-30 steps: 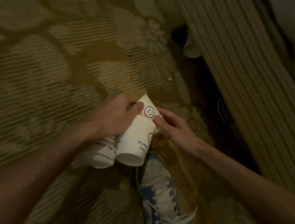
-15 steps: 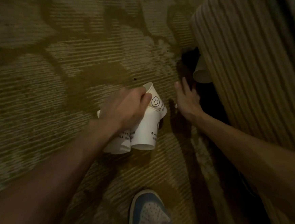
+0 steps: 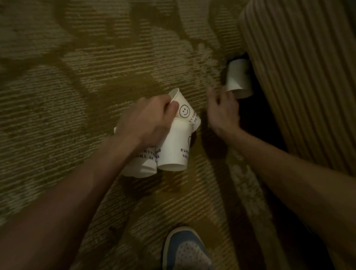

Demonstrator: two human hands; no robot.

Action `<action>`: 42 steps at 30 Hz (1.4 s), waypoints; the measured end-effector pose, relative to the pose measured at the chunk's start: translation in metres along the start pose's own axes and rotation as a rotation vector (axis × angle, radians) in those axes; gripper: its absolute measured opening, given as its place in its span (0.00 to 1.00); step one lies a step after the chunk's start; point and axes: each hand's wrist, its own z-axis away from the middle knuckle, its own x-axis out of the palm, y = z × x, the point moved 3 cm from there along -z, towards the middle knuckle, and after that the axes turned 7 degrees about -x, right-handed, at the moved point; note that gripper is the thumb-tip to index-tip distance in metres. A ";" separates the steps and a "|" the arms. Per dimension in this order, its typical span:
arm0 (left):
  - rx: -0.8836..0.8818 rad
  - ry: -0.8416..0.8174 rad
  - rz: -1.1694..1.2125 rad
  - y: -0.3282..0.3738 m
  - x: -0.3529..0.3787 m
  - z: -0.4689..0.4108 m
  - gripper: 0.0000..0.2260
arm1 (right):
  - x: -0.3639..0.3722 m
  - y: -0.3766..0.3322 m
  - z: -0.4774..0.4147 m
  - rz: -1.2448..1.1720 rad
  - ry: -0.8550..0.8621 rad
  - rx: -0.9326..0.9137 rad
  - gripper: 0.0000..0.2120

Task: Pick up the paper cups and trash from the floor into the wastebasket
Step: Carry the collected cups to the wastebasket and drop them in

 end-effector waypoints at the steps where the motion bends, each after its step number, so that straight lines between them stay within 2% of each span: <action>1: -0.005 0.009 -0.023 -0.003 -0.003 0.002 0.16 | 0.014 -0.004 0.022 -0.015 -0.019 -0.075 0.33; 3: -0.016 0.013 -0.081 -0.012 -0.008 0.007 0.15 | 0.040 -0.007 0.068 -0.089 -0.071 -0.173 0.32; 8: 0.007 -0.024 -0.142 -0.036 -0.024 0.043 0.18 | 0.051 -0.009 0.139 -0.283 -0.121 -0.243 0.25; 10: -0.014 -0.060 -0.132 -0.045 -0.027 0.059 0.18 | 0.050 -0.014 0.164 -0.322 -0.166 -0.232 0.22; 13: -0.065 -0.119 -0.111 -0.061 -0.031 0.081 0.18 | 0.048 -0.021 0.193 -0.435 -0.144 -0.163 0.14; 20: -0.171 -0.177 0.060 -0.085 -0.071 0.137 0.18 | 0.048 -0.043 0.222 -0.563 -0.178 -0.146 0.17; 25: -0.307 -0.033 0.144 -0.054 -0.141 0.183 0.19 | 0.004 -0.104 0.224 -0.587 -0.272 -0.084 0.16; 29: -0.382 0.077 0.232 0.018 -0.226 0.227 0.19 | -0.094 -0.178 0.244 -0.580 -0.359 -0.113 0.15; 34: -0.401 0.164 0.189 0.175 -0.379 0.286 0.21 | -0.278 -0.284 0.296 -0.657 -0.328 -0.236 0.13; 37: -0.373 0.182 0.076 0.293 -0.482 0.323 0.23 | -0.399 -0.350 0.334 -0.663 -0.381 -0.347 0.13; 42: -0.248 0.171 -0.179 0.483 -0.635 0.369 0.18 | -0.589 -0.449 0.386 -0.658 -0.431 -0.541 0.17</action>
